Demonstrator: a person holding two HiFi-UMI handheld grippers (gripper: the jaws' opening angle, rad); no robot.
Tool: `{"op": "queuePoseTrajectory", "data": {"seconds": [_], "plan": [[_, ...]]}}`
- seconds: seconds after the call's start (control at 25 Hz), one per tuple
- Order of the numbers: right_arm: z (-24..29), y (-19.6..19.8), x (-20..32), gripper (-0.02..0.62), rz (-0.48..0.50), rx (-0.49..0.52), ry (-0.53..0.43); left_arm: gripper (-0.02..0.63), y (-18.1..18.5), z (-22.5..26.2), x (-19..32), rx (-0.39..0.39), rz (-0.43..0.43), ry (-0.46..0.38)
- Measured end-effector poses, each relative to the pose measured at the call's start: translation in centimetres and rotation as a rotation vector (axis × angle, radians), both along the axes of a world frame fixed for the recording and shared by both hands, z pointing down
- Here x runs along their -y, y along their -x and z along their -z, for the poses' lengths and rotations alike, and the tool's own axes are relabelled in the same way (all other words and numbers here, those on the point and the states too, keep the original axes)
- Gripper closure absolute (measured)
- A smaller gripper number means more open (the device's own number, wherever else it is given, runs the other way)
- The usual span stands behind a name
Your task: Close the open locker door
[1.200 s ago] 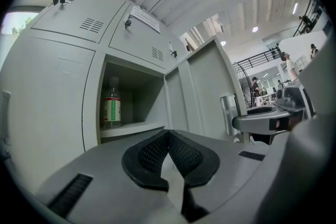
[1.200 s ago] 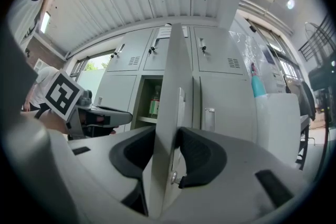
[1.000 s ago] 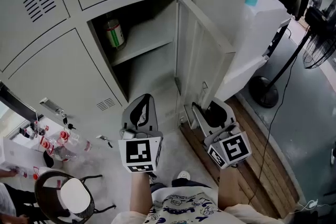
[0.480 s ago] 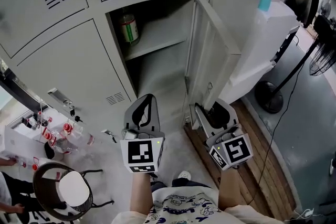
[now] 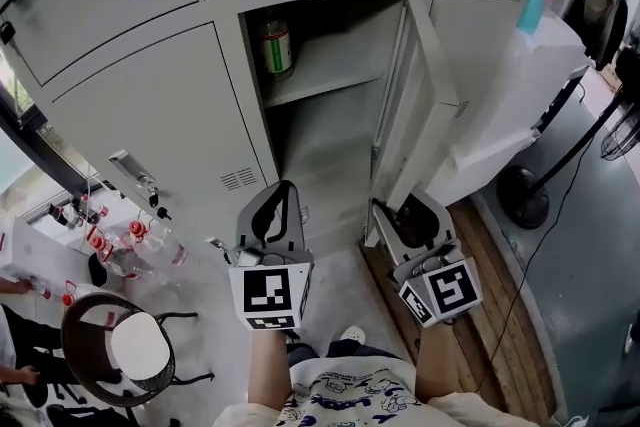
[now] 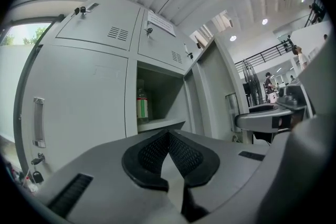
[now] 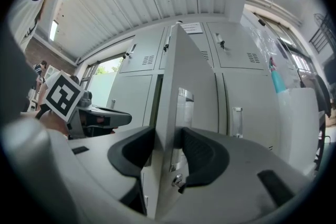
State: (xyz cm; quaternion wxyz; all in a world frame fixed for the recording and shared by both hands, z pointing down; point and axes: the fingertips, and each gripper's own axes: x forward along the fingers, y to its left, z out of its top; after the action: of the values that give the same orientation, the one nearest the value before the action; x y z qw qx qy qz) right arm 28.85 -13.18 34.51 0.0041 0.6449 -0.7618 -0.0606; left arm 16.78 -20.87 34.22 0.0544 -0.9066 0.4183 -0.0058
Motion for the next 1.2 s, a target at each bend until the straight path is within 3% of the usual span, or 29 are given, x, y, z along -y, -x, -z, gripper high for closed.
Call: {"op": "queuePoseTrajectory", "data": {"seconds": [1.2], "plan": [[-0.1, 4.5, 3.0, 0.453, 0.190, -0.015, 0.010, 0.603, 6.1, -0.5, -0.2, 0.010, 0.196, 0.017]]}}
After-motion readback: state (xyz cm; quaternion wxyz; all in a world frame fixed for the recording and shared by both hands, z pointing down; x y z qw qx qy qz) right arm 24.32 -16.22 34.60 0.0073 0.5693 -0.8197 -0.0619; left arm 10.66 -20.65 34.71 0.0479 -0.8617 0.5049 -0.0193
